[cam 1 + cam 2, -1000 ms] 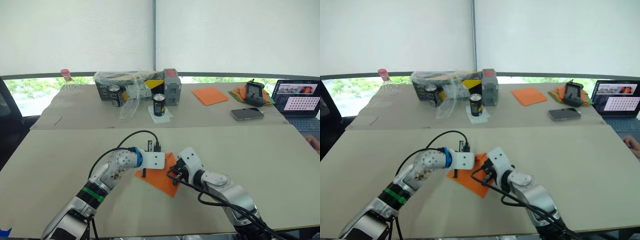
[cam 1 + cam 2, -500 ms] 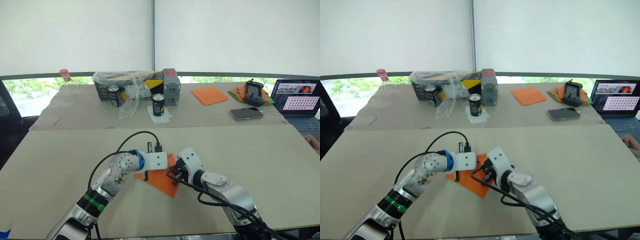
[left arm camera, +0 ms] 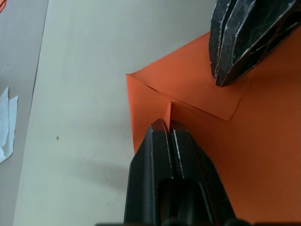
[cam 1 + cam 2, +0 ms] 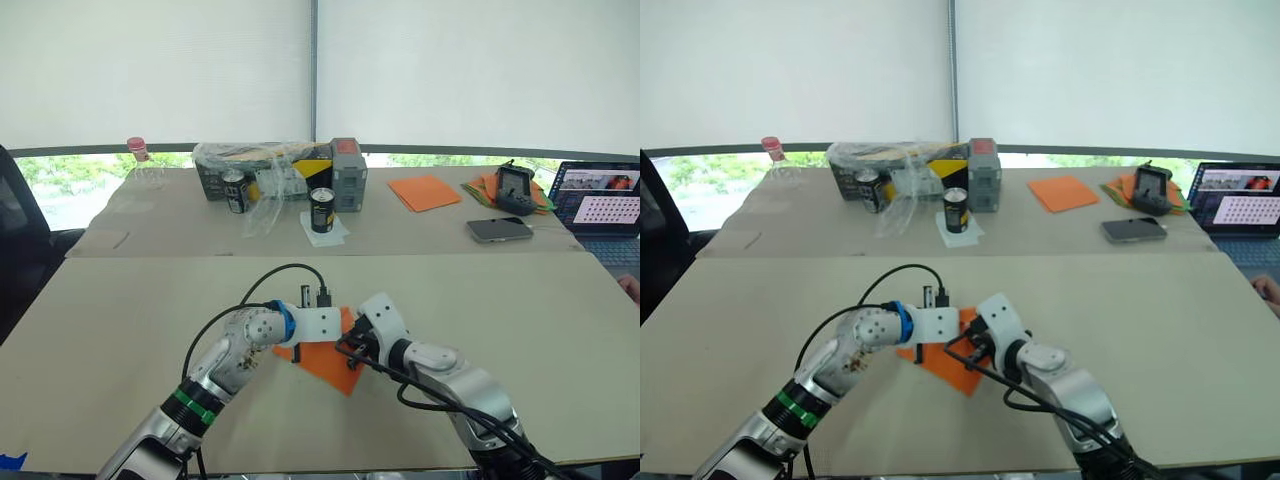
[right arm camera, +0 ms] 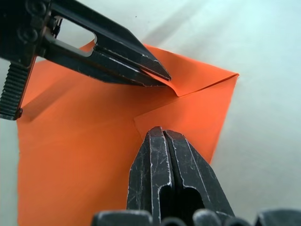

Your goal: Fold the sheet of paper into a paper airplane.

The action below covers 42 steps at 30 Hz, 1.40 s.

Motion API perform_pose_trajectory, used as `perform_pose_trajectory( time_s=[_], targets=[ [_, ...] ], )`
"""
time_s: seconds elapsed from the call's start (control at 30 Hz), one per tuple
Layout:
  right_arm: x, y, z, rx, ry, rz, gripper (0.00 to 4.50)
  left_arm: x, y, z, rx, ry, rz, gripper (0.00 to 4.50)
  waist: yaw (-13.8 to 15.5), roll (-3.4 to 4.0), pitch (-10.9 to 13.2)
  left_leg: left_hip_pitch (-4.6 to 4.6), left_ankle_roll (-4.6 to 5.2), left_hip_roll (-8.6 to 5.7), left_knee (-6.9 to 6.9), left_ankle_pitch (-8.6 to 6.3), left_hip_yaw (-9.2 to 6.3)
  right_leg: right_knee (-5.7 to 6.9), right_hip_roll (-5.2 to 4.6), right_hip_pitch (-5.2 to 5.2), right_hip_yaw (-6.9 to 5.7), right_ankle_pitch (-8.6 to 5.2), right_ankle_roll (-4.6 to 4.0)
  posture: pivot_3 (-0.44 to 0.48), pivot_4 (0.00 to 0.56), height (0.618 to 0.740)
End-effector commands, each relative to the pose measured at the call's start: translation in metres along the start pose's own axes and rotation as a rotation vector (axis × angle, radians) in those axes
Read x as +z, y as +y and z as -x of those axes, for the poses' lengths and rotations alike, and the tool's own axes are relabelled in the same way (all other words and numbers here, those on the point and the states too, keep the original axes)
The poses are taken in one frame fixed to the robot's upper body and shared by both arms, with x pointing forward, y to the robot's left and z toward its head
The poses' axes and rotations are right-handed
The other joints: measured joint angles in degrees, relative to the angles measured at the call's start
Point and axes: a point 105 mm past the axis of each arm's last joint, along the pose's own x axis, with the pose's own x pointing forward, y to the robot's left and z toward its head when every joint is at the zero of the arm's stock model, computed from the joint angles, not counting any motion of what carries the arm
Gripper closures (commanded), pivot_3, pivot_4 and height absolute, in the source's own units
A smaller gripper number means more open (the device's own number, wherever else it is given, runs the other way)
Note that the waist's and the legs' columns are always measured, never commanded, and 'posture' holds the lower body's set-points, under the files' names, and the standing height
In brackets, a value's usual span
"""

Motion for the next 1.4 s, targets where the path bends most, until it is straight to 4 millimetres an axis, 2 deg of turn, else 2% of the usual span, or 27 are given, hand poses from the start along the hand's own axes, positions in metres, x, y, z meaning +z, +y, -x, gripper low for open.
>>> perform_pose_trajectory(
  time_s=[0.03, 0.17, 0.67, 1.0, 1.13, 1.17, 1.3, 1.4],
  targets=[
    [0.028, -0.009, 0.009, -0.016, -0.103, 0.046, 4.50, -0.009, -0.039, -0.012, -0.135, 0.038, 0.041, 4.48, 0.08, 0.00, 0.00, -0.01, 0.01, 0.00, 0.00, 0.00, 0.00, -0.02, 0.00, 0.00, 0.00, 0.00, 0.00, 0.000, 0.150, 0.739],
    [0.039, -0.020, 0.008, -0.027, -0.153, 0.067, 4.50, -0.008, -0.041, -0.012, -0.134, 0.037, 0.046, 4.48, 0.20, 0.01, 0.00, -0.03, 0.02, -0.02, 0.00, -0.01, 0.00, -0.08, -0.02, 0.01, -0.01, 0.00, 0.00, 0.000, 0.150, 0.739],
    [0.031, -0.018, -0.019, 0.090, -0.152, 0.107, 4.50, -0.004, -0.046, -0.011, -0.142, 0.038, 0.048, 4.48, 0.21, 0.01, 0.01, -0.05, 0.07, -0.02, 0.00, -0.04, 0.03, -0.17, -0.03, 0.01, 0.00, 0.00, 0.00, 0.000, 0.150, 0.739],
    [0.013, -0.020, -0.033, 0.095, -0.065, 0.088, 4.50, -0.004, -0.046, -0.011, -0.142, 0.040, 0.053, 4.48, 0.15, 0.02, 0.00, -0.04, 0.07, -0.01, 0.00, -0.05, 0.03, -0.15, -0.03, 0.01, 0.00, 0.00, 0.00, 0.000, 0.150, 0.739],
    [0.004, -0.017, -0.037, 0.109, -0.012, 0.080, 4.50, -0.005, -0.039, -0.007, -0.108, 0.033, 0.090, 4.48, 0.11, 0.04, -0.01, -0.01, 0.07, -0.01, 0.00, -0.04, 0.03, -0.14, -0.03, 0.03, 0.00, 0.00, 0.00, 0.000, 0.150, 0.739],
    [0.002, -0.016, -0.037, 0.115, -0.003, 0.077, 4.50, -0.005, -0.038, -0.005, -0.106, 0.028, 0.110, 3.94, 0.10, 0.04, -0.02, 0.00, 0.07, 0.00, 0.00, -0.04, 0.03, -0.13, -0.03, 0.04, 0.00, 0.00, 0.00, 0.000, 0.150, 0.739],
    [-0.004, -0.014, -0.038, 0.125, 0.030, 0.067, 4.50, -0.006, -0.032, 0.006, -0.101, 0.026, 0.151, 2.66, -0.07, 0.07, -0.03, 0.00, 0.07, 0.01, -0.01, -0.05, 0.02, -0.12, -0.03, 0.02, 0.00, 0.00, 0.00, 0.000, 0.150, 0.739],
    [-0.008, -0.013, -0.039, 0.133, 0.047, 0.064, 4.50, -0.006, -0.019, 0.029, -0.080, 0.003, 0.226, 1.70, -0.36, 0.08, -0.03, 0.00, 0.08, 0.03, -0.06, -0.05, 0.03, -0.13, -0.02, -0.01, 0.01, 0.00, 0.00, 0.000, 0.150, 0.739]
  ],
)
